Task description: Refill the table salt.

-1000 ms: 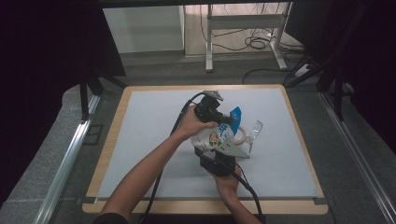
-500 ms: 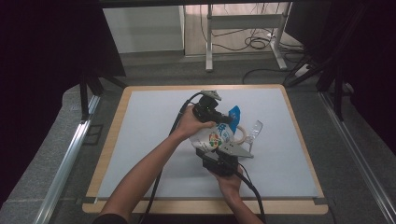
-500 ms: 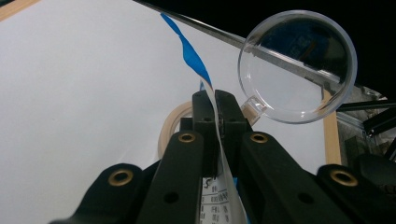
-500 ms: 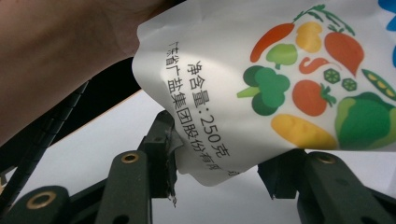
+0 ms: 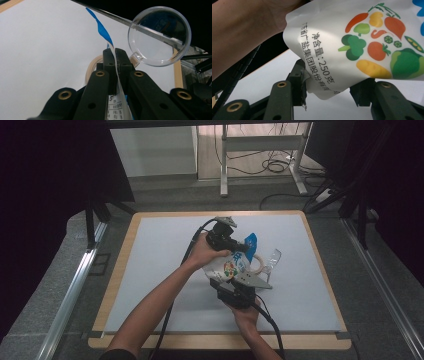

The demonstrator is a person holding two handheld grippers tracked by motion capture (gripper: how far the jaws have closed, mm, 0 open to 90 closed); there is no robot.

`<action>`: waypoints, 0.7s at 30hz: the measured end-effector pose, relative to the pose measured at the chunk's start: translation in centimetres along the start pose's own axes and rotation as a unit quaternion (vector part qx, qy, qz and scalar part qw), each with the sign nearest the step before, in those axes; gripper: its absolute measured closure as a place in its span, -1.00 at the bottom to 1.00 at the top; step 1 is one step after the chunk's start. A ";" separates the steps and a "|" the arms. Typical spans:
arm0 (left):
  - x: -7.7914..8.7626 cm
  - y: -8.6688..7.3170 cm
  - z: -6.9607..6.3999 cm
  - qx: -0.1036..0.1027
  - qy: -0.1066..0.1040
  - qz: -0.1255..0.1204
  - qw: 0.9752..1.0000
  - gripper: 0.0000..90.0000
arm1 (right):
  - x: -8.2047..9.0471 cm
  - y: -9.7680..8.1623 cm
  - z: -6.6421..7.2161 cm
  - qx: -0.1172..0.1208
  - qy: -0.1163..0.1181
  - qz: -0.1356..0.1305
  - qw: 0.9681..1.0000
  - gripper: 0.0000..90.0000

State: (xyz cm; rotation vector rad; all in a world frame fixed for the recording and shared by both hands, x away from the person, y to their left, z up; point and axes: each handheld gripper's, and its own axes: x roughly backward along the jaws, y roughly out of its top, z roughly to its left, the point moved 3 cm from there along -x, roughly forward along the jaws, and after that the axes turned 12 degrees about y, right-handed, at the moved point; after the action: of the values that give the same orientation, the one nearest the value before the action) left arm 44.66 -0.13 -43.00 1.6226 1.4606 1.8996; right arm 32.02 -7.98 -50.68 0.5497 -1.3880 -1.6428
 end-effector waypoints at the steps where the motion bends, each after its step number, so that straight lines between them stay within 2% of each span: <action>1: 0.0 0.0 0.0 0.000 0.000 0.000 1.000 0.97 | 0.0 0.0 0.0 0.000 -0.001 0.001 1.000 0.20; 11: -0.1 0.0 -0.3 -0.006 0.014 -0.003 1.000 0.96 | -0.2 -0.1 0.2 0.019 -0.021 0.014 0.999 0.23; 21: 0.0 0.1 -0.3 -0.006 0.017 -0.004 1.000 0.96 | -0.4 0.0 0.7 0.024 -0.022 0.018 0.999 0.24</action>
State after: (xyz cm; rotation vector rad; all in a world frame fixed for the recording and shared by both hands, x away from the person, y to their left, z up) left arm 44.50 -0.33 -42.89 1.5846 1.4649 1.9365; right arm 31.66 -7.31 -50.54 0.5151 -1.4640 -1.6044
